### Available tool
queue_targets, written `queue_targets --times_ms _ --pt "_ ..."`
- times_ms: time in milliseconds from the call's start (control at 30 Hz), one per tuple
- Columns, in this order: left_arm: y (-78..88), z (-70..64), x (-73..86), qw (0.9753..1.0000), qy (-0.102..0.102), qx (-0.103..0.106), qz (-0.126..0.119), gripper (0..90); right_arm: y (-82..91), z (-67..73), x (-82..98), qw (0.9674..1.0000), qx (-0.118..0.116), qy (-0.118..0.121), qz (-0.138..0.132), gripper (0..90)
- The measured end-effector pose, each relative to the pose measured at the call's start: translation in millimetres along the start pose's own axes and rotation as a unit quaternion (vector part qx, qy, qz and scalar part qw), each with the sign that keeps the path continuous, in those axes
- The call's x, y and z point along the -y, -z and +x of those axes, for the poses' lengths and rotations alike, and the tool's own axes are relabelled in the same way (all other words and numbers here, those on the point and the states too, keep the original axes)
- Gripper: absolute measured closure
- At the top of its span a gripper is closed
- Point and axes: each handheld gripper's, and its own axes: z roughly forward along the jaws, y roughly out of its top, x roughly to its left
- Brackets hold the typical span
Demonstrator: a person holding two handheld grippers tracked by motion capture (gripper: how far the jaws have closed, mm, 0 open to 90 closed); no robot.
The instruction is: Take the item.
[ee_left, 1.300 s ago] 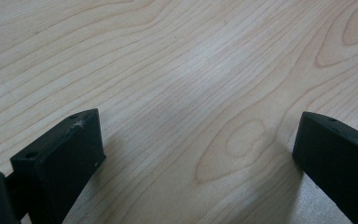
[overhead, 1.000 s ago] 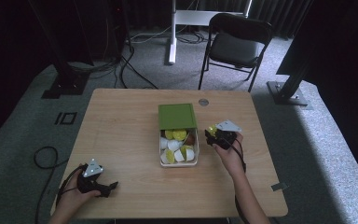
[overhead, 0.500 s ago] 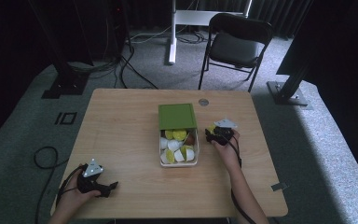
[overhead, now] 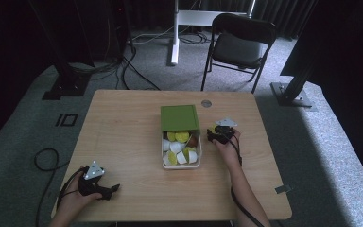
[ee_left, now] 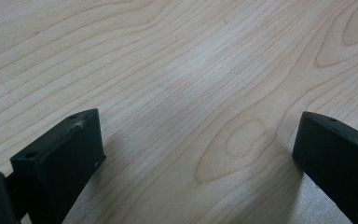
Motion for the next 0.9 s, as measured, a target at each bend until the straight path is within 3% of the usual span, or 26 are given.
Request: queue_targets --times_ms 200,467,600,700,800,900 --pt "0.0 0.0 0.0 1.0 0.0 0.0 0.0 2.8 0.6 -0.9 -1.1 0.9999 -0.005 -0.007 0.007 36.0" --pt "0.0 0.0 0.0 1.0 0.0 0.0 0.0 2.8 13.3 -3.3 -6.2 0.9998 -0.021 -0.005 -0.004 13.4" --pt "0.0 0.0 0.0 1.0 0.0 0.0 0.0 2.8 20.8 -4.7 -5.2 0.9987 -0.047 -0.012 -0.014 12.3" --pt "0.0 0.0 0.0 1.0 0.0 0.0 0.0 2.8 27.0 -8.2 -2.2 0.9986 -0.048 -0.01 -0.019 12.3" --pt "0.0 0.0 0.0 1.0 0.0 0.0 0.0 2.8 32.4 -12.5 2.1 0.998 -0.048 -0.031 -0.029 12.3" --pt "0.0 0.0 0.0 1.0 0.0 0.0 0.0 2.8 38.8 -15.0 5.5 0.9981 -0.045 -0.011 -0.04 12.3"
